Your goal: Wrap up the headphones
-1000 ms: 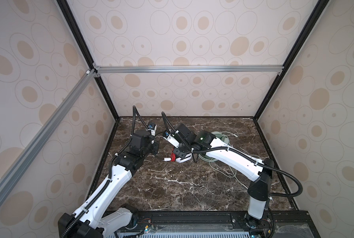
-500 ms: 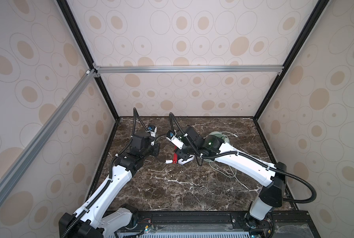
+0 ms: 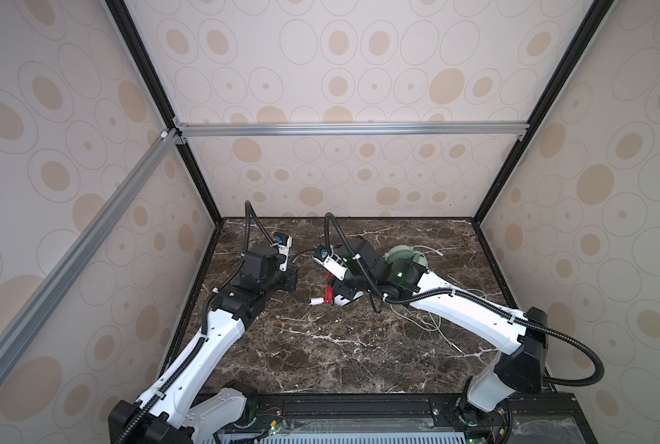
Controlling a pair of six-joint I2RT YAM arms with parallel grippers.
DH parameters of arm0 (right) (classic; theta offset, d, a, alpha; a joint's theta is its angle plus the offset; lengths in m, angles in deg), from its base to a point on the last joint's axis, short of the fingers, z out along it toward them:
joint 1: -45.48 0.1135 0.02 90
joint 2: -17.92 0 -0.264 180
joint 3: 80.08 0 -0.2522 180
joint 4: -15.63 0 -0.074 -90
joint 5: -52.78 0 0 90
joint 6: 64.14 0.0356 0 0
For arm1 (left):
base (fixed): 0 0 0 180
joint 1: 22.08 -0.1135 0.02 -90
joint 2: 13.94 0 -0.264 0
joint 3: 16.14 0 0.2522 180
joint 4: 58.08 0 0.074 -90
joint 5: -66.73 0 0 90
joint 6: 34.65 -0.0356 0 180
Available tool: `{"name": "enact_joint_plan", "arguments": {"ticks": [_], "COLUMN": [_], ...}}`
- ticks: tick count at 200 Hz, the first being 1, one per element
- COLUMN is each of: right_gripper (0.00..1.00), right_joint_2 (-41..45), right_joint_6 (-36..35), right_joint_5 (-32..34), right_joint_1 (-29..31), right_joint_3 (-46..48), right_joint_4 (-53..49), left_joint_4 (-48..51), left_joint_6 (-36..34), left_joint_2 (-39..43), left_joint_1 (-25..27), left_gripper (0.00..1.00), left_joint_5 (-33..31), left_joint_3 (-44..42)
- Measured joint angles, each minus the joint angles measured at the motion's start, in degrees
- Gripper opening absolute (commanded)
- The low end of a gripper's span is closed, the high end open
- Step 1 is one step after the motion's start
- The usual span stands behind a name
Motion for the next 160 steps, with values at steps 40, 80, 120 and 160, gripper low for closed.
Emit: {"name": "enact_joint_plan", "arguments": {"ticks": [40,80,120,160], "right_gripper": [0.57,0.57,0.57,0.57], "right_joint_2": [4.26,5.14,5.18,5.25], "right_joint_6": [-4.26,-7.89,-8.41,-6.47], "right_joint_5": [-1.90,-2.56,-4.09,-5.27], "right_joint_1": [0.00,0.00,-0.09,-0.39], "right_joint_3": [4.28,6.05,6.08,6.71], "right_joint_4": [3.56,4.48,4.66,5.73], "left_joint_4": [-0.02,0.13,0.50,2.58], "left_joint_6": [0.02,-0.02,-0.02,0.22], "left_joint_2": [0.00,-0.11,-0.52,-1.79], "left_joint_1": [-0.28,-0.66,-0.94,-0.96], "left_gripper": [0.00,0.00,0.00,0.00], "left_joint_5": [2.08,2.93,2.97,2.91], "left_joint_3": [0.00,0.00,0.13,1.36]}}
